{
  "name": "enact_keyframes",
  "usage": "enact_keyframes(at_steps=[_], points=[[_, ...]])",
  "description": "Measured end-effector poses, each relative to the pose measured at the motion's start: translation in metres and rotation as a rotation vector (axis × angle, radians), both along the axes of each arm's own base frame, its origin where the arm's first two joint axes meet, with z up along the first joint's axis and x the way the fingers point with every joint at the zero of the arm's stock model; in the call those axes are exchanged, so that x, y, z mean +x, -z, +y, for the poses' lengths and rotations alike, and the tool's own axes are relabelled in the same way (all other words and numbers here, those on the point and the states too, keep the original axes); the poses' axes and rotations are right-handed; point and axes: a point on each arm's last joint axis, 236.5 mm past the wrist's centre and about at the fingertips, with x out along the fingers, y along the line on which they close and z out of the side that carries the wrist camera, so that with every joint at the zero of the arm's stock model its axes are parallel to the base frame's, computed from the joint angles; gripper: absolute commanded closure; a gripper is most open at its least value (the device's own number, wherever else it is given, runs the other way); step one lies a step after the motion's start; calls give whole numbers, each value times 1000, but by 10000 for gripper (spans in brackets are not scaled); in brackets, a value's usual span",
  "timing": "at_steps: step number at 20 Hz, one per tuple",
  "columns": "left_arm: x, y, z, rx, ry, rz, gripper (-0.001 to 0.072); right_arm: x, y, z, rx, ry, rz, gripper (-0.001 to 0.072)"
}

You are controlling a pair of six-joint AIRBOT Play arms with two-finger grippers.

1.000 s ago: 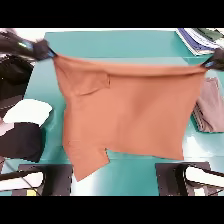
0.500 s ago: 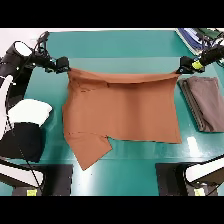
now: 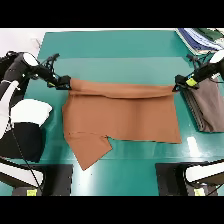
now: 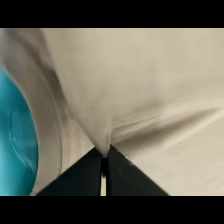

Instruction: Fold the shirts.

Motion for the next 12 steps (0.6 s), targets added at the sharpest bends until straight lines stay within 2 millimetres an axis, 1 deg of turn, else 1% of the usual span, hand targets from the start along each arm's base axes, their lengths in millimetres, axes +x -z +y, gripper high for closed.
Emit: enact_keyframes(at_steps=[1,2,3,5,6,7,8,10,11,12], points=[[-4,8,1,2,-3,17,344,-4,6,2,3,-1,14,289],[-9,14,1,3,-5,33,54,-7,10,4,5,-3,24,218],[-12,16,1,2,-10,43,110,-9,11,5,5,-5,28,218],[-18,11,5,1,-24,52,107,-13,7,4,7,-9,34,220],[-23,6,7,7,-24,56,107,-17,1,3,8,-12,35,219],[-32,-2,11,26,-23,61,106,-22,-7,1,6,-14,27,220],[-44,-7,17,53,-24,69,106,-28,-15,-1,5,-11,18,221],[-78,-15,29,104,-33,93,106,-44,-32,-3,-1,-2,-4,230],[-100,-13,33,121,-38,113,106,-53,-40,-3,-4,2,-17,244],[-122,-10,34,129,-40,138,106,-62,-47,-2,-8,5,-32,281]])
